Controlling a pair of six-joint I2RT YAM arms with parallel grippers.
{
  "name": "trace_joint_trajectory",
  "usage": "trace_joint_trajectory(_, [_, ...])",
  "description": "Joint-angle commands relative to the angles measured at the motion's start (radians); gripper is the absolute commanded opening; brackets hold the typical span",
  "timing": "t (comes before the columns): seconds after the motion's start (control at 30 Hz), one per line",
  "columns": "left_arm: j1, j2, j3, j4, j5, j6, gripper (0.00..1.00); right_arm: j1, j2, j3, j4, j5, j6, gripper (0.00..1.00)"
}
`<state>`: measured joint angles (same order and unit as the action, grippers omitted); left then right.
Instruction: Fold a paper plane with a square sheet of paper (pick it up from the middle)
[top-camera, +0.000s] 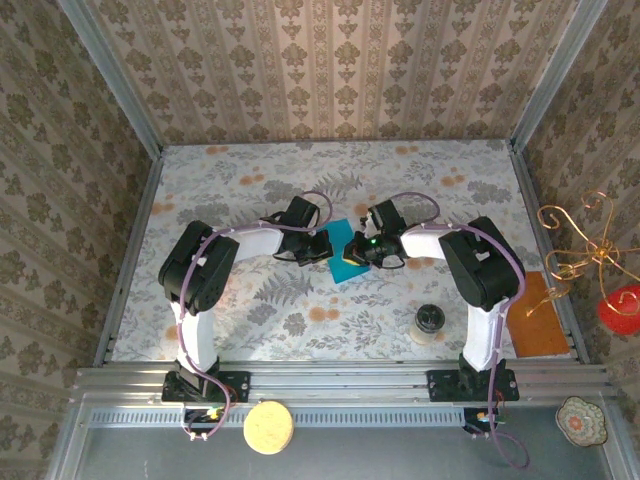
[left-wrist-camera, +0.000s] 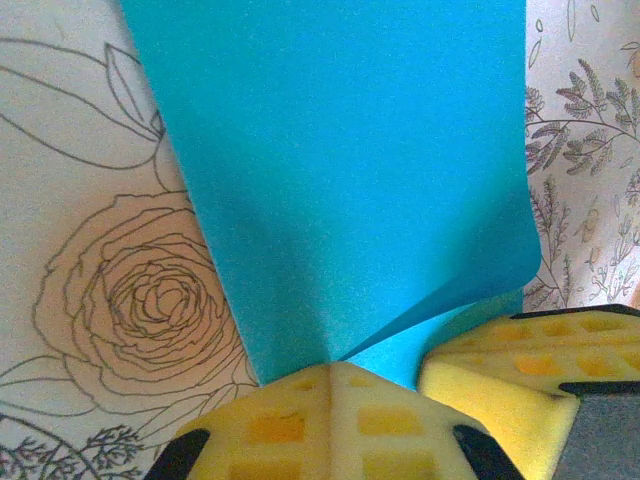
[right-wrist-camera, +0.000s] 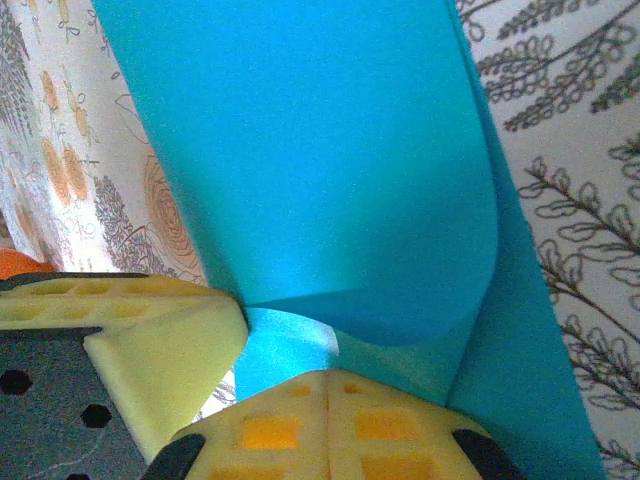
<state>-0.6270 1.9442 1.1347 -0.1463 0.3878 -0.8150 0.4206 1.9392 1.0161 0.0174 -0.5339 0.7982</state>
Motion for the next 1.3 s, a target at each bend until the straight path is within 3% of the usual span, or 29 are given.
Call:
trace_joint_trajectory(0.0, [0.009, 0.029, 0.003, -0.085, -0.028, 0.030, 0.00, -0.017, 0.044, 0.005, -0.094, 0.091, -0.018, 0.08])
trace_joint_trajectory(0.27, [-0.010, -0.073, 0.015, -0.054, 0.001, 0.054, 0.00, -0.016, 0.054, -0.037, -0.100, 0.102, 0.008, 0.07])
trace_joint_trajectory(0.7, [-0.097, -0.105, -0.089, 0.071, 0.095, -0.050, 0.00, -0.016, 0.064, -0.039, -0.113, 0.102, 0.021, 0.06])
trace_joint_trajectory(1.27, [-0.124, -0.147, -0.147, 0.086, 0.064, -0.079, 0.00, -0.016, 0.079, -0.043, -0.091, 0.089, 0.039, 0.05])
